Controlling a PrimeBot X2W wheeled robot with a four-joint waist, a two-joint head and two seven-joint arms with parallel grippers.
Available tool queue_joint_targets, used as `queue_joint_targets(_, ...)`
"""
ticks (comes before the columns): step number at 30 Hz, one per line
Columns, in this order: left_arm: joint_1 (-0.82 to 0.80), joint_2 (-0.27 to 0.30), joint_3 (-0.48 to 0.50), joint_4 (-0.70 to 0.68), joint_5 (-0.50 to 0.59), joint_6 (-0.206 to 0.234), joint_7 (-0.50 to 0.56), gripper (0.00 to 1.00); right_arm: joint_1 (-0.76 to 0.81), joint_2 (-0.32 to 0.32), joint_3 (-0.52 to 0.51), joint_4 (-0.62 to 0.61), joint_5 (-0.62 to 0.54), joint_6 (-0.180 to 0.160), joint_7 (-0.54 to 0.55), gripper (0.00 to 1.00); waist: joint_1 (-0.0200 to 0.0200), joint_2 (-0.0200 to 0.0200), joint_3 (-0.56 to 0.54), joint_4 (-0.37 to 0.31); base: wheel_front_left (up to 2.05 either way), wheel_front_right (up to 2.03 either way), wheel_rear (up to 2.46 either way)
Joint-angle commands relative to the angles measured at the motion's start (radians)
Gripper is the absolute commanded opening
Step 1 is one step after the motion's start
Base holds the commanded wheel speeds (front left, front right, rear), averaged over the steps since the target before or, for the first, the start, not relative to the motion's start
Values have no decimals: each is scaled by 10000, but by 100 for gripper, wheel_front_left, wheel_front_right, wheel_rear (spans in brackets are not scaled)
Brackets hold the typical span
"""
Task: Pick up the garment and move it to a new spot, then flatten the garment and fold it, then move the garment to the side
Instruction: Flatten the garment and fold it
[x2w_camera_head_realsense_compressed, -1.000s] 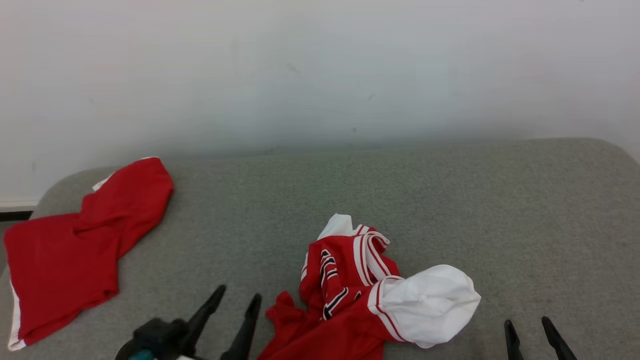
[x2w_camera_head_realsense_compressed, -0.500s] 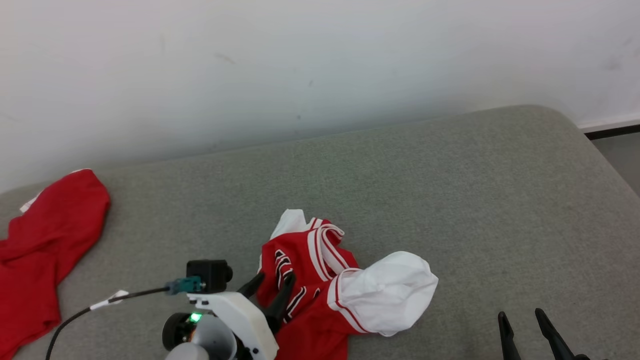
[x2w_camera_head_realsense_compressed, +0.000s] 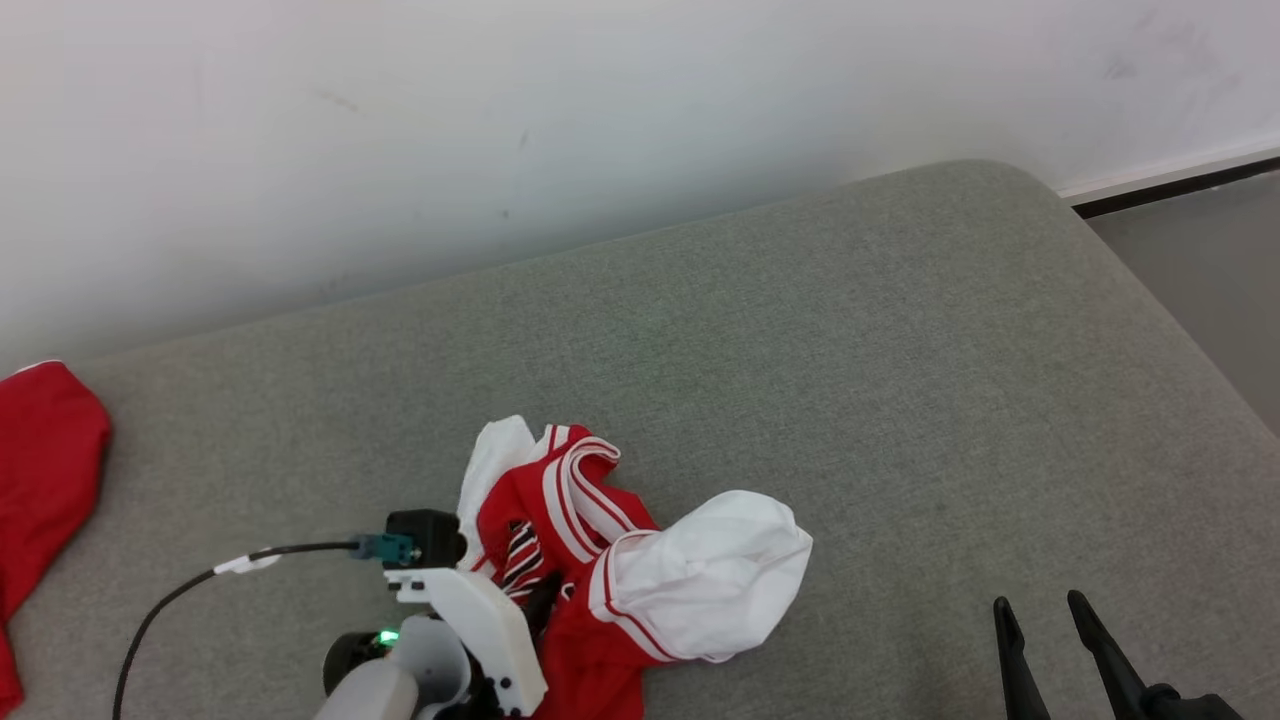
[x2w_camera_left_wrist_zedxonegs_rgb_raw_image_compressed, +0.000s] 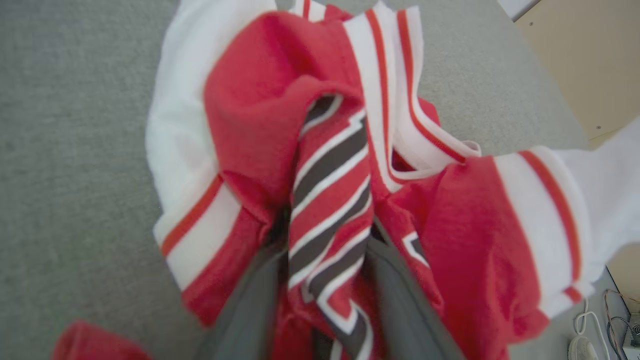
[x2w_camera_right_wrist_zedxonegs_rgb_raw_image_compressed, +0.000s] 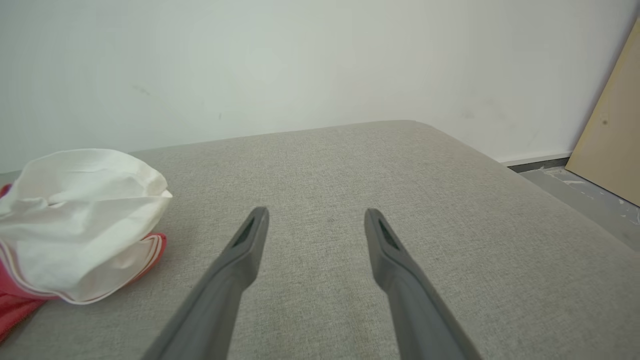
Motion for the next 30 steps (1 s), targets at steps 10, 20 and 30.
queue_joint_targets(10, -1483, 305, -416, -1029, 1686, 558, -2938, 0, 62, -20, -107, 29, -185, -19, -32, 100, -1, -1, -262, -108, 0, 0, 0)
queue_joint_targets(20, -1462, 656, -1165, -2658, 2695, 794, -3348, 0, 156, -19, -165, -3, -126, -19, -32, 100, -1, -1, -453, -457, 0, 0, 0)
queue_joint_targets(30, -12, 593, -1789, -4663, 2642, 911, -3266, 0, 319, -19, -387, -96, -62, -19, -32, 100, -1, -1, -411, -549, 0, 0, 0)
